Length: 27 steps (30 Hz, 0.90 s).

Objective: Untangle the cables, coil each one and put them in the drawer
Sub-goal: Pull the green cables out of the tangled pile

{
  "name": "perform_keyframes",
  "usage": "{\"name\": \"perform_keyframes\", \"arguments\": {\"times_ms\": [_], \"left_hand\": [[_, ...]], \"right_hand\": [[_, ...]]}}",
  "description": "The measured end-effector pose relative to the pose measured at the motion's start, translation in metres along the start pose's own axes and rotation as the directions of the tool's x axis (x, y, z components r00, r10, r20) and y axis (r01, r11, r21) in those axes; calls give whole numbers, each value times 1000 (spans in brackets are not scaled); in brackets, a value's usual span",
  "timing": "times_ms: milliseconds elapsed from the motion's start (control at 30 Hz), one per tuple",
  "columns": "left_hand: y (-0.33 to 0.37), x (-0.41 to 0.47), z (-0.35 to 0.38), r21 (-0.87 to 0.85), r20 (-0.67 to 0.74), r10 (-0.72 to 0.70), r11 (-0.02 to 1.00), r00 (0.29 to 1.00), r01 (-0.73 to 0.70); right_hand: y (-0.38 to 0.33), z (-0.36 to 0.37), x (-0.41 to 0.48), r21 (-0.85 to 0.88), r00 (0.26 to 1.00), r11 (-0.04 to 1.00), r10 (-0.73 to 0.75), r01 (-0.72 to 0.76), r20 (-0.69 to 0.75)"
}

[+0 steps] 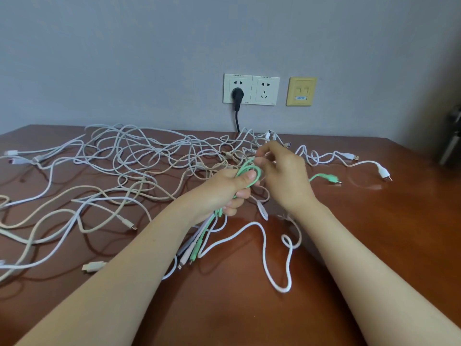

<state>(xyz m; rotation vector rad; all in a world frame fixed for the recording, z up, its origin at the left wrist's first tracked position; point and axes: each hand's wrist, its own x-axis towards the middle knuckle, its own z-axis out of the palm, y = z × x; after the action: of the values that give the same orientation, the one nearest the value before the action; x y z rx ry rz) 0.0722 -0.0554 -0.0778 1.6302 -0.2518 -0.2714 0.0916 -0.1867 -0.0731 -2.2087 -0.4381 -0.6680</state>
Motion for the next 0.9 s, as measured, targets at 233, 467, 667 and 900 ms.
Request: {"name": "perform_keyframes", "arguments": {"times_ms": [233, 467, 667, 900], "left_hand": [[2, 0, -5, -73, -102, 47, 996, 994, -55], [1, 3, -13, -160, -280, 43, 983, 959, -90], [2, 4, -12, -150, -333, 101, 976, 937, -158], [-1, 9, -11, 89, -387, 240, 971, 890, -223]], "right_hand": [[3, 0, 2, -15, 997, 997, 73, -73, -10], [-1, 2, 1, -58, 998, 996, 68, -68, 2], [-7, 10, -6, -168, 990, 984, -34, 57, 135], [-16, 16, -11, -166, 973, 979, -85, 122, 213]]}}
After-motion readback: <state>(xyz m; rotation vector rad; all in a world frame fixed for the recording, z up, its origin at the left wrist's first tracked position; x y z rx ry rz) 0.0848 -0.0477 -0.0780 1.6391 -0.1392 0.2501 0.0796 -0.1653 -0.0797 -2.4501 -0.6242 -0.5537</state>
